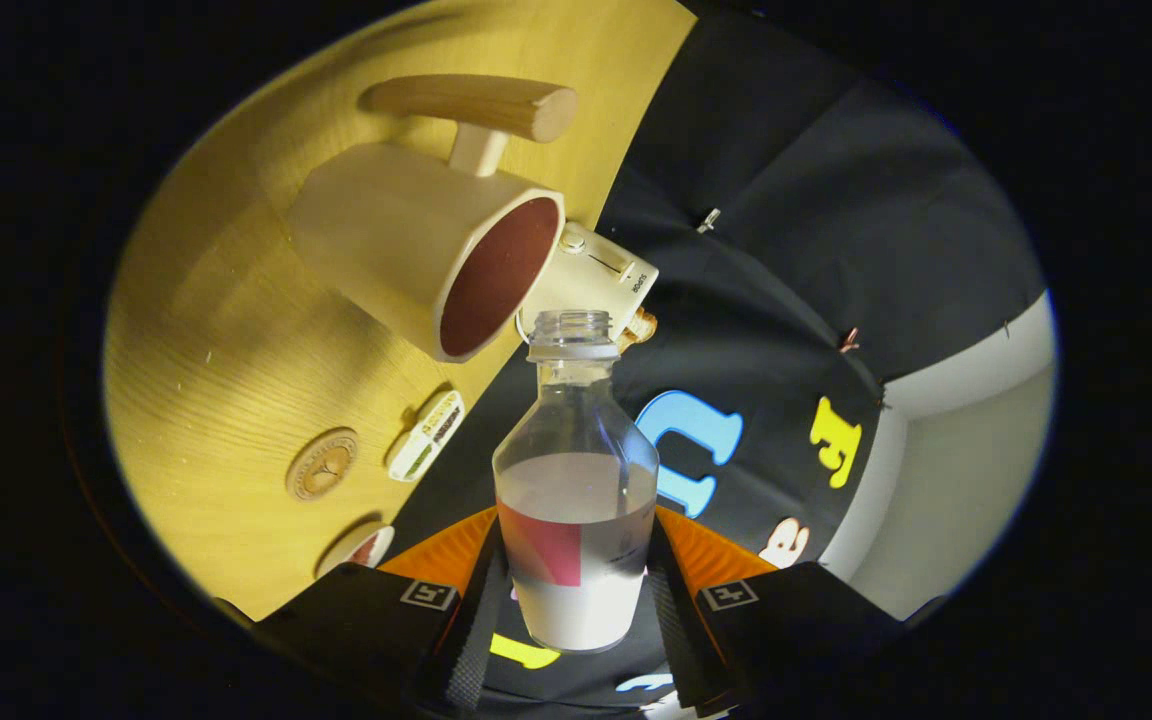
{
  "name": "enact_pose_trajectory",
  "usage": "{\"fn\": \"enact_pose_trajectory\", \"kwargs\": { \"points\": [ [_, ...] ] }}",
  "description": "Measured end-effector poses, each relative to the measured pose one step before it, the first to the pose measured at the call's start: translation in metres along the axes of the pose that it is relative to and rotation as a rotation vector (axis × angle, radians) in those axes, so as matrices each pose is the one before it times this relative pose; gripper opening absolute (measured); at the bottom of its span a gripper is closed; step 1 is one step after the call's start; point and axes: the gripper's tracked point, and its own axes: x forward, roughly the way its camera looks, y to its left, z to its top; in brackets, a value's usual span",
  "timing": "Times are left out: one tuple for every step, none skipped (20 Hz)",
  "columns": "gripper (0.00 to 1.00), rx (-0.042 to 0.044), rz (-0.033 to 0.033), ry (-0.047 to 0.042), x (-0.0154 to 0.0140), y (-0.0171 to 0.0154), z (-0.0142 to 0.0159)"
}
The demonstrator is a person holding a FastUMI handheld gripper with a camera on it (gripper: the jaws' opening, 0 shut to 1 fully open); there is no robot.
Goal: Take the bottle from table, then pour the juice into the cup, finally place the bottle on the coaster
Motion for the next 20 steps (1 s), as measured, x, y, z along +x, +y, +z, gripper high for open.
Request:
{"fn": "enact_pose_trajectory", "kwargs": {
  "points": [
    [0.73,0.05996,0.03474,0.01744,-0.00359,0.00758,-0.00188],
    [0.73,0.05482,0.01539,0.01747,-0.0059,0.00324,-0.00242],
    [0.73,0.05127,0.00057,0.01808,-0.0046,-0.00034,-0.00272],
    [0.73,0.05464,0.00473,0.01644,0.00053,0.00016,-0.00175],
    [0.73,0.06126,0.01749,0.01424,-0.00023,0.00199,-0.00138],
    [0.74,0.06467,0.02556,0.01544,0.00179,0.00384,-0.00191],
    [0.73,0.0649,0.02896,0.01324,-0.00142,0.00353,-0.00146],
    [0.74,0.069,0.01838,0.01247,0.0008,-0.00141,-0.00151],
    [0.74,0.07051,0.011,0.00384,-0.00106,-0.00094,0.00059],
    [0.74,0.06527,0.00352,-0.00013,-0.0004,-0.00134,0.00193],
    [0.74,0.0669,0.00376,-0.00531,0.00038,-0.00368,0.00321],
    [0.74,0.07187,0.0108,-0.00115,0.00124,-0.00055,0.00208],
    [0.74,0.07488,0.01849,0.0003,0.00077,0.00106,0.00167],
    [0.74,0.07773,0.02131,0.00588,-0.00103,0.00164,0.00124],
    [0.74,0.08213,0.02561,0.00795,-0.00135,0.00362,-0.00038],
    [0.74,0.09283,0.01275,0.00729,-0.00006,0.00012,-0.00071],
    [0.74,0.08233,-0.00359,0.00831,-0.0003,-0.00241,-0.00188],
    [0.74,0.08371,-0.00759,0.00997,-0.00192,-0.00911,-0.00129],
    [0.74,0.0926,-0.00384,-0.00582,0.00041,-0.00456,0.00248],
    [0.74,0.09755,-0.00053,-0.01516,-0.0012,-0.00257,0.00378]
  ]
}}
